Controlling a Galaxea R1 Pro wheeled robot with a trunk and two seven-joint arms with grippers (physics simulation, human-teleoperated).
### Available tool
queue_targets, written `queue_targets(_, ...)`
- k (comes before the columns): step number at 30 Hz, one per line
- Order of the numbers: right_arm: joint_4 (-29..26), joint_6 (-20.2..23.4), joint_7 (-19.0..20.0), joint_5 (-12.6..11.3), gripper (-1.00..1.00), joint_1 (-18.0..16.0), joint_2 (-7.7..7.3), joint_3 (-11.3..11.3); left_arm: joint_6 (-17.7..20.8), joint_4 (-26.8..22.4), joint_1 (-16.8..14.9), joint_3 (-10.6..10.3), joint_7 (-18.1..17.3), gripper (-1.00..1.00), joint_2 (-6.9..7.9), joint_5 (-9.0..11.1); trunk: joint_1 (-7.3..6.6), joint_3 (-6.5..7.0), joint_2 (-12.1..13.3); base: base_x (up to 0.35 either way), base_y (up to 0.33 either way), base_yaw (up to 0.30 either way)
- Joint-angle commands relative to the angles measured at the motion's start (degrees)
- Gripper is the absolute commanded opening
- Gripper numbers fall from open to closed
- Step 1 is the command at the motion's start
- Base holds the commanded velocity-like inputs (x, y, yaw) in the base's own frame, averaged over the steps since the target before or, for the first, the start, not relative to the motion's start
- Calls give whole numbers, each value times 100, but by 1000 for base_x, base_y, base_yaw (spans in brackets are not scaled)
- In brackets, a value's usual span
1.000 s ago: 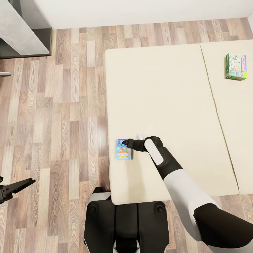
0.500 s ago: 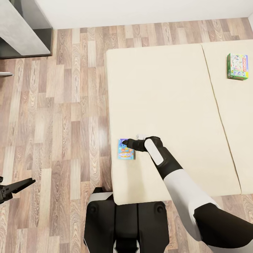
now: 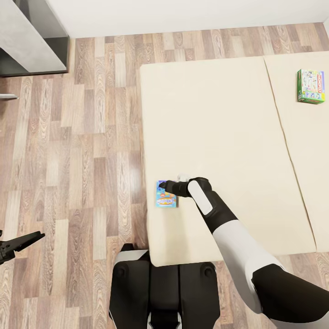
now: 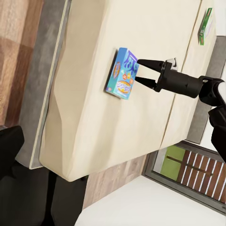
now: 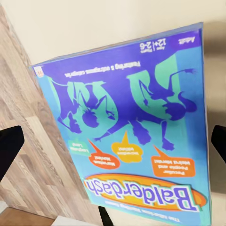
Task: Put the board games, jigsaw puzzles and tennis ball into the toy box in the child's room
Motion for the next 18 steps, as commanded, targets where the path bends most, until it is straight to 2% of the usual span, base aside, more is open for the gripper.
queue_targets(1,-6,10,-55,-56,100,-2,0,6,61,0,-1,2,-27,100,1,-9,4,-6,-9,0,27,0)
queue_targets(18,-8,10,-55,-56,100,-2,0,6,61,0,-1,5,-27,100,1,-9,4,-6,-9,0,48,0)
